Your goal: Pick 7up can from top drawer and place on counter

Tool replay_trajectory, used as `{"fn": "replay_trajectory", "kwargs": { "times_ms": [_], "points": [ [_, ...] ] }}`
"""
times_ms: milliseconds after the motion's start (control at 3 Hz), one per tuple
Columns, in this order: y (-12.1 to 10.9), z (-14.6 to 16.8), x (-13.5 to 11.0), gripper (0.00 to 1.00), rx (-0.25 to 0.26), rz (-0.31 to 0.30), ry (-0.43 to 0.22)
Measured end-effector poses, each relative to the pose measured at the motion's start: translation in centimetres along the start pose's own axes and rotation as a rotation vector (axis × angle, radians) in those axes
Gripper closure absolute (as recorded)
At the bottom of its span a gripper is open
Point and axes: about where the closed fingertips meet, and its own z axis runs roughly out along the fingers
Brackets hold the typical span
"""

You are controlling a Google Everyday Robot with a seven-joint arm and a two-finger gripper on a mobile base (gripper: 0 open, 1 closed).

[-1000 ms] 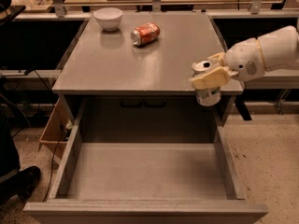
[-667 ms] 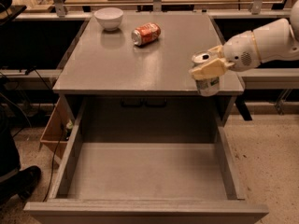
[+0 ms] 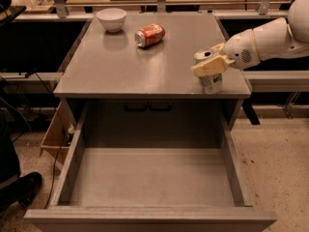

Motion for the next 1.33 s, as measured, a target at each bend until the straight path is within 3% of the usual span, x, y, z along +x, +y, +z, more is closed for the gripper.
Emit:
{"fn": "replay_trajectory", "kwargs": {
  "times_ms": [333,667,1333],
  "points": [
    [-2.6,-0.4,-0.1,0.62,0.043,-0.001,-0.059],
    [-4.6,-1.9,-0.4,0.57,0.096,-0.006,-0.116],
    [-6.7,-5.3,-1.3,1.00,0.187,-0.007,-0.236]
  ]
}}
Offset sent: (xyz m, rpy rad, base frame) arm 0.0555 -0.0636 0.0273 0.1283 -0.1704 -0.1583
